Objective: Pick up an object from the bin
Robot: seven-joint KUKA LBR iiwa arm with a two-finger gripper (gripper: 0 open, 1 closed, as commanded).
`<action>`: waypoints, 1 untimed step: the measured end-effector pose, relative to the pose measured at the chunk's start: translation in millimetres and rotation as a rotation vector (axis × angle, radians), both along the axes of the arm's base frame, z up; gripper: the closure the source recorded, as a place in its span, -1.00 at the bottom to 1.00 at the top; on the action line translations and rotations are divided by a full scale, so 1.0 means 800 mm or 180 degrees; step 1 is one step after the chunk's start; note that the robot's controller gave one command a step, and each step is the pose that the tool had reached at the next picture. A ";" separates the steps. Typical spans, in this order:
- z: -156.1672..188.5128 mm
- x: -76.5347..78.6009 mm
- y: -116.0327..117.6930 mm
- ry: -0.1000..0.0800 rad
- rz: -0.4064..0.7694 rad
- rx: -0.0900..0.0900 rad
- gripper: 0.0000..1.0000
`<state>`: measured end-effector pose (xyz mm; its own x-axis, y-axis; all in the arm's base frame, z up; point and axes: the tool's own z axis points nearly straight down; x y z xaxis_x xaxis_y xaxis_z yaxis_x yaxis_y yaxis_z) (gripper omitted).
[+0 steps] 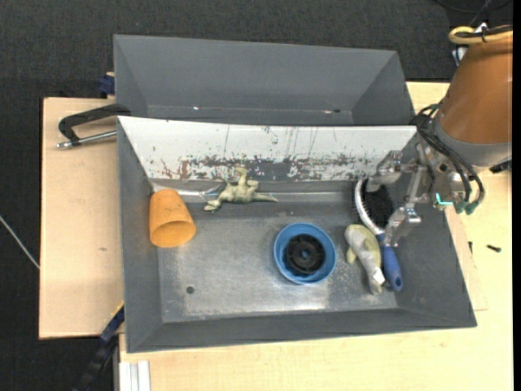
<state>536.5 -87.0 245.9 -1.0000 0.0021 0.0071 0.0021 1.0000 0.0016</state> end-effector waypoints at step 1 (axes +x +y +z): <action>-0.217 -0.016 -0.036 -0.0050 -0.1408 0.0015 -1.00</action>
Offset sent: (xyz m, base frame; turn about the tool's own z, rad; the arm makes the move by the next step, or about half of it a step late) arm -0.0172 -0.0335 -0.1759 0.4477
